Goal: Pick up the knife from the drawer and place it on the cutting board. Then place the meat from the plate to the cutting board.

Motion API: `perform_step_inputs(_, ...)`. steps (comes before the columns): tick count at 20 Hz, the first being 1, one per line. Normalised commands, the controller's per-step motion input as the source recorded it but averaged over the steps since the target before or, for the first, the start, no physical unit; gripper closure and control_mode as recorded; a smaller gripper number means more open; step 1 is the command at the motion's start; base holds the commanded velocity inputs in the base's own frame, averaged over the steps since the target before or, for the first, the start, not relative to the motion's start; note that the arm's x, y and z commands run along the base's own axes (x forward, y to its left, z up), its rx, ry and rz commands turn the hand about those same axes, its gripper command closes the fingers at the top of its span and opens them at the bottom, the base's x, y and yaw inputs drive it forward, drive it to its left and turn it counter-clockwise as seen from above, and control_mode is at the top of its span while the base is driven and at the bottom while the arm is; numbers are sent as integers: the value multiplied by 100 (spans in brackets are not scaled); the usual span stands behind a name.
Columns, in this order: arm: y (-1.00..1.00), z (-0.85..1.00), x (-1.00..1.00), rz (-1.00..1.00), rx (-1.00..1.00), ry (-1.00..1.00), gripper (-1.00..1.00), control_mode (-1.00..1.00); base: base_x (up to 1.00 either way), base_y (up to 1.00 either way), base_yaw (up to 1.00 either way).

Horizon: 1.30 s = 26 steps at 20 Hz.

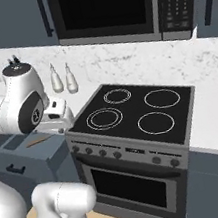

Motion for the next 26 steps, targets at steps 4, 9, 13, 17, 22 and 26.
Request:
perform_step_inputs(4,0,0,0,0,0,0,-100,100,5,-43,42)
perform_step_inputs(9,0,0,0,0,0,0,-100,100,13,-10,49)
perform_step_inputs(13,0,0,0,0,0,0,-100,100,6,-5,49)
perform_step_inputs(17,0,0,0,0,0,0,-100,100,4,-32,49)
perform_step_inputs(22,0,0,0,0,0,0,-100,100,24,-44,36)
perform_step_inputs(26,0,0,0,0,0,0,-100,100,24,-38,16)
